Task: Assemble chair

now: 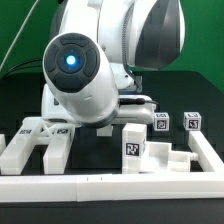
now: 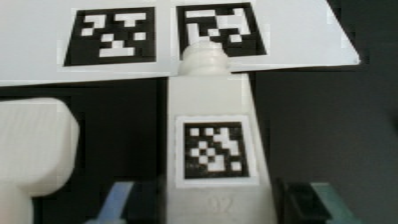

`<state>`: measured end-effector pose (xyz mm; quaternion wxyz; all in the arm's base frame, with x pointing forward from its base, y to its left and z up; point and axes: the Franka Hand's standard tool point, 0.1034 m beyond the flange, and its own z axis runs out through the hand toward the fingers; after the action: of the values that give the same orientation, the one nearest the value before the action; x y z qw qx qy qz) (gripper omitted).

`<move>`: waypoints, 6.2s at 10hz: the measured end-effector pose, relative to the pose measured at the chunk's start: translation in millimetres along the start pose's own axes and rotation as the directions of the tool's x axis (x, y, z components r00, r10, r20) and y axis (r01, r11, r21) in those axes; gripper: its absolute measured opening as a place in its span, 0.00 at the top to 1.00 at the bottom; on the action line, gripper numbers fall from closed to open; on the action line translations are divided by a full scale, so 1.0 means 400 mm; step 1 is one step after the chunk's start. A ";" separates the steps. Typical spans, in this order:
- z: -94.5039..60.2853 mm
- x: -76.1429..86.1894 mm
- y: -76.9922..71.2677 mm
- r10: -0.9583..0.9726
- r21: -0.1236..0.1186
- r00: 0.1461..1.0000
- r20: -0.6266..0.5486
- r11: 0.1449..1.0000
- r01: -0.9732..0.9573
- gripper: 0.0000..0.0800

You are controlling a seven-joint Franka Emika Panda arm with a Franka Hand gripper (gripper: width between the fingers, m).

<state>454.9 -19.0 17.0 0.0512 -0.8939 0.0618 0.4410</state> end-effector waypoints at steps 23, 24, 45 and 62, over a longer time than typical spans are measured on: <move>-0.391 -0.096 -0.154 -0.110 -0.111 0.130 -0.985 0.994 -0.001 0.64; -0.379 -0.092 -0.155 -0.114 -0.115 0.138 -0.984 0.993 -0.001 0.64; -0.281 0.012 -0.205 -0.135 -0.137 0.108 -0.985 0.991 -0.010 0.64; -0.346 0.017 -0.189 -0.119 -0.095 0.363 -0.924 0.992 0.083 0.19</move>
Offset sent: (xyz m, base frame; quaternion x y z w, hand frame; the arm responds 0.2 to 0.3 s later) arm 0.0373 0.0153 0.0898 0.0443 0.1132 0.0208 0.9924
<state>579.0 35.1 98.2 0.0200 -0.9898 0.0180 -0.1399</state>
